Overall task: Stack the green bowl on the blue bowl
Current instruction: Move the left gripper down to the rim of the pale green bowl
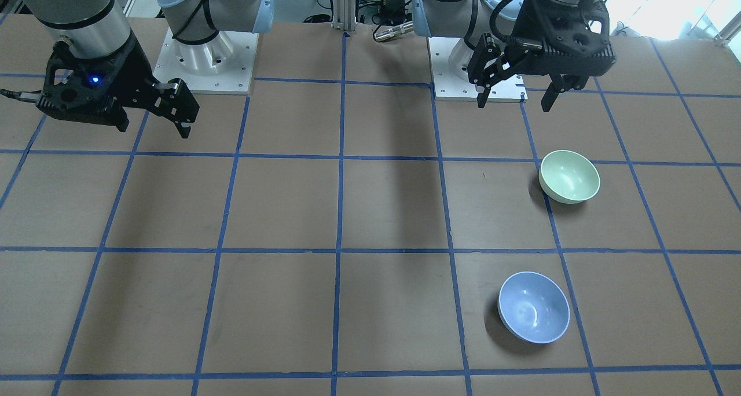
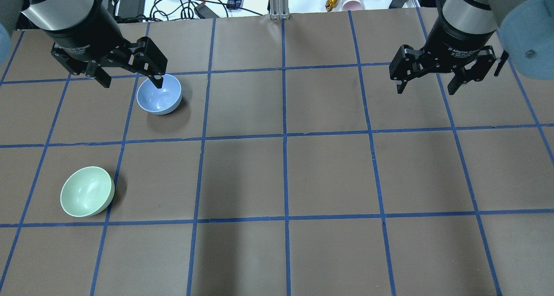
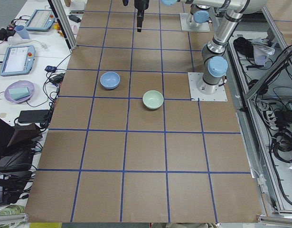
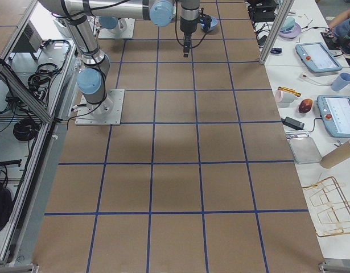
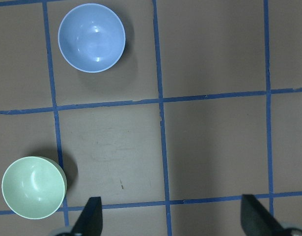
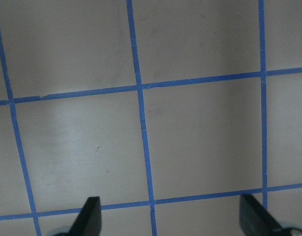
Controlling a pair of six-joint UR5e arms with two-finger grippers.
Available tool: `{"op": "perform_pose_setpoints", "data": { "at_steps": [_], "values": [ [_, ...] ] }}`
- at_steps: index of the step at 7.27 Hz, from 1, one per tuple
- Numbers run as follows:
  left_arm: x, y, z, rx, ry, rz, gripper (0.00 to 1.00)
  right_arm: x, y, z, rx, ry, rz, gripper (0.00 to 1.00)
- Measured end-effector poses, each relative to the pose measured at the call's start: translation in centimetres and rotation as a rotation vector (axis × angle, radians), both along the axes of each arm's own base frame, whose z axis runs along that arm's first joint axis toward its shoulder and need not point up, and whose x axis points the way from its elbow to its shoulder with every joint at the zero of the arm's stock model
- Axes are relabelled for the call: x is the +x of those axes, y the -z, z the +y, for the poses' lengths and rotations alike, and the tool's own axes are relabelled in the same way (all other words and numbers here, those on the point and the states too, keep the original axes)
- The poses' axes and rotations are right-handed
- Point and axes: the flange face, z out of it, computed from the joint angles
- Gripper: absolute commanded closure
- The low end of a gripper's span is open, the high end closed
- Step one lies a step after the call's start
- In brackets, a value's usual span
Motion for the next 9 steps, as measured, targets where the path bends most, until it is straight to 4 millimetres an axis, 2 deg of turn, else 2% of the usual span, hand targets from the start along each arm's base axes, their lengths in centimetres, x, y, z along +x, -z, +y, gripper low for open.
{"op": "perform_pose_setpoints", "data": {
  "at_steps": [1,2,3,4,6,9],
  "values": [
    [0.7,0.2,0.0,0.014,-0.012,0.0,0.0,0.0,0.0,0.0,0.0,0.0,0.0,0.0],
    [2.2,0.7,-0.4,0.031,-0.038,0.002,0.0,0.0,0.0,0.0,0.0,0.0,0.0,0.0],
    [4.9,1.6,-1.1,0.058,-0.071,0.008,0.0,0.0,0.0,0.0,0.0,0.0,0.0,0.0],
    [8.4,2.9,-1.6,0.09,-0.091,0.015,0.0,0.0,0.0,0.0,0.0,0.0,0.0,0.0],
    [15.8,5.9,-1.1,0.153,-0.087,0.04,0.0,0.0,0.0,0.0,0.0,0.0,0.0,0.0],
    [27.1,12.0,2.4,0.226,-0.07,0.118,0.0,0.0,0.0,0.0,0.0,0.0,0.0,0.0]
  ]
}}
